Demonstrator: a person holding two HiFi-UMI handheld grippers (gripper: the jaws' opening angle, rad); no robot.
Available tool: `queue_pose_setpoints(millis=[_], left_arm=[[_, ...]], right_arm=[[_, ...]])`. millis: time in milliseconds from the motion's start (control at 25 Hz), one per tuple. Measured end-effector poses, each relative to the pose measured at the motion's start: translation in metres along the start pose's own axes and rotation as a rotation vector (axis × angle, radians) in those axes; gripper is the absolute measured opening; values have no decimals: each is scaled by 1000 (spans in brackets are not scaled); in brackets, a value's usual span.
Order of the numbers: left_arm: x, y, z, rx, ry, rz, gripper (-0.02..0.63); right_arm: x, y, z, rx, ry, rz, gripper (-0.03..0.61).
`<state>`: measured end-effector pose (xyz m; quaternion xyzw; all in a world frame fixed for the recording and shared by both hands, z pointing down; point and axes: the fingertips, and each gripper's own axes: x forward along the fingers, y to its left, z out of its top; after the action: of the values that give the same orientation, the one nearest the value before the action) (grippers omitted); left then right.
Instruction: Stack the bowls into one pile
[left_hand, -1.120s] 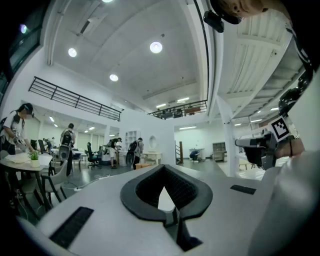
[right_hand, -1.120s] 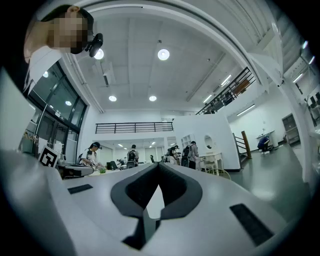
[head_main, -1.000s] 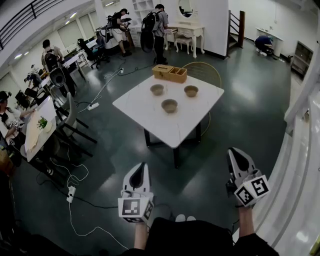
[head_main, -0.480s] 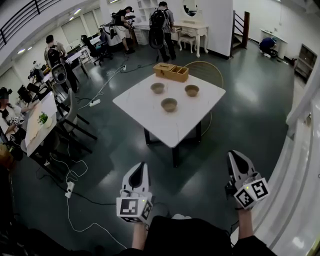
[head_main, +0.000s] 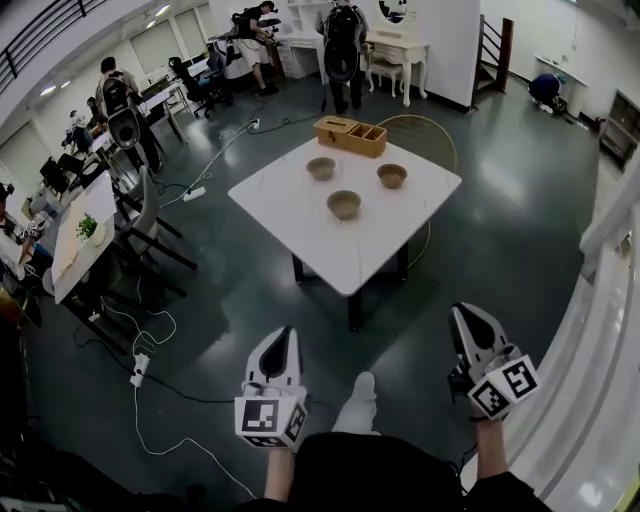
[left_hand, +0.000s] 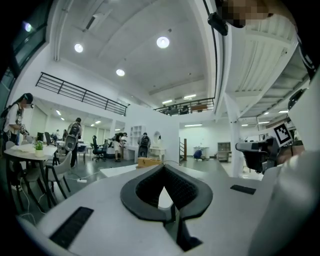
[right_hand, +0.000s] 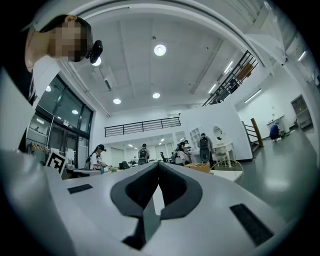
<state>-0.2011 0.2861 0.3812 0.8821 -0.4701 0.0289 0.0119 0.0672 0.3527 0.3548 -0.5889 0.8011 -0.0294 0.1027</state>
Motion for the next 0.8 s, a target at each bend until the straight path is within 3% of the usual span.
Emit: queue_pose_setpoints(millis=[240,800], left_arm=[[48,21,-6,-21,-2,9,14],[185,61,-4,-60,19,-60,14]], right_arm=[[40,-27,-6,-10,9,-18,14],[153,-90,-20,12,72,-64,14]])
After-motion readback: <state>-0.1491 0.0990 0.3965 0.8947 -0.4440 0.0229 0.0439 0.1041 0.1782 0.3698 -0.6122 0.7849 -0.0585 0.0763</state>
